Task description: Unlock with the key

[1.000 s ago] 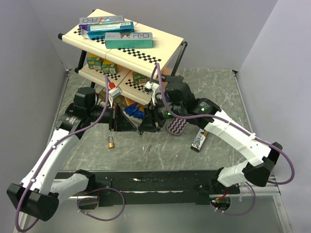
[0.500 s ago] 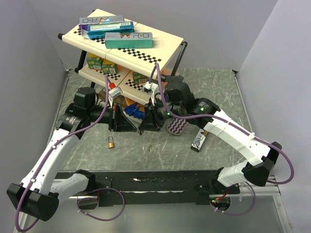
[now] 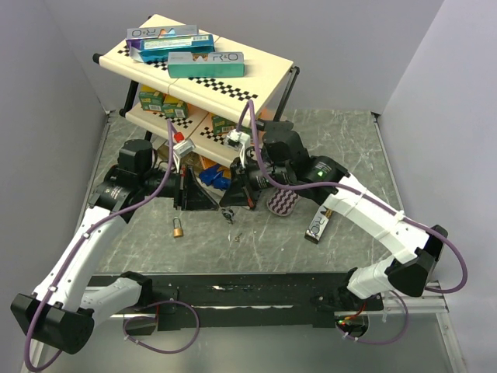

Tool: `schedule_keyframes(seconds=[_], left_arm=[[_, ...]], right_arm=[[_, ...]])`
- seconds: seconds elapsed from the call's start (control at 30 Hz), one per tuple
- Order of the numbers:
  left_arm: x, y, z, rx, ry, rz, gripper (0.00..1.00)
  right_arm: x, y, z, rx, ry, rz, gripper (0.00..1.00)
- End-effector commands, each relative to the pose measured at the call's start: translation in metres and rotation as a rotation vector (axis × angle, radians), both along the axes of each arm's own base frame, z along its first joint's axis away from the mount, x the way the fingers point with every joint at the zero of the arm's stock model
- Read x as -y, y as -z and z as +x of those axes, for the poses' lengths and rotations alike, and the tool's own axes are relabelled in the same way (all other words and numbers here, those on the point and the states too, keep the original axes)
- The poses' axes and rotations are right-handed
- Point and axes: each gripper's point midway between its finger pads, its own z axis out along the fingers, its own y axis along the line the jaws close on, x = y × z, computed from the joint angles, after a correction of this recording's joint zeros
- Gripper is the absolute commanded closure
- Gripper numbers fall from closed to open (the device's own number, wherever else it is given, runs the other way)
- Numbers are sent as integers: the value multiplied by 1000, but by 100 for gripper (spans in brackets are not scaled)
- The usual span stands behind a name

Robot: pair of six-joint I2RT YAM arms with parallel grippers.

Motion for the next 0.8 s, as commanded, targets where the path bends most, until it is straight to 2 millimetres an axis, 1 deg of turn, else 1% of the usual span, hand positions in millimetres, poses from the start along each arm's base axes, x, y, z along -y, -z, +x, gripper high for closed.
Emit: schedule_keyframes(seconds=[0.0, 0.03, 0.07, 0.1, 0.13, 0.17, 0.2, 0.23, 0.27, 0.3, 0.33, 0.37, 0.4, 0.47, 0.5, 0.53, 0.6, 0.63, 0.7, 0.73, 0.77], left_arm=[[4, -22, 13, 66, -68, -51, 76], [5, -22, 20, 37, -109, -50, 69], [5, -22, 25, 34, -139, -49, 59], [5, -22, 30, 21, -173, -43, 37], [4, -20, 40, -8, -236, -30, 33], [3, -22, 44, -20, -258, -28, 30], [3, -23, 48, -34, -283, -25, 28], [1, -23, 56, -78, -351, -20, 28], [0, -26, 62, -100, -397, -22, 27], [-1, -28, 64, -134, -428, -26, 28], [-1, -30, 66, -213, -459, -42, 28], [-2, -27, 73, -263, -508, -42, 28], [-3, -21, 74, -390, -552, -42, 29], [-2, -10, 76, -504, -586, -34, 30], [0, -8, 75, -571, -588, -46, 30], [0, -1, 75, -614, -596, -37, 30], [-1, 9, 77, -679, -628, -16, 30], [-1, 16, 75, -713, -635, 2, 30], [0, 19, 74, -757, -632, 4, 31], [0, 20, 73, -771, -635, 5, 31], [0, 20, 73, -777, -638, 0, 32]], right_arm=[[-6, -15, 5, 69, 8, 43, 100], [-6, -15, 9, 86, 30, 44, 100], [-5, -15, 11, 97, 43, 43, 100], [-5, -12, 12, 110, 58, 36, 100], [-4, -17, 14, 142, 77, 49, 100], [-2, -18, 22, 177, 131, 44, 100], [-2, -14, 22, 195, 144, 37, 100], [1, -24, 23, 230, 171, 61, 100], [4, -23, 33, 263, 234, 46, 100], [4, -23, 32, 293, 241, 39, 100], [7, -25, 36, 324, 273, 33, 100], [10, -25, 44, 357, 327, 16, 100], [12, -27, 45, 394, 347, 10, 100], [10, -30, 49, 441, 377, 14, 100], [15, -27, 57, 486, 425, -16, 100], [10, -28, 53, 511, 417, -17, 100], [10, -27, 61, 598, 454, -68, 100], [5, -25, 57, 629, 446, -89, 100], [1, -24, 60, 718, 451, -138, 100], [4, -24, 65, 759, 494, -174, 100], [-2, -24, 59, 791, 481, -177, 100]])
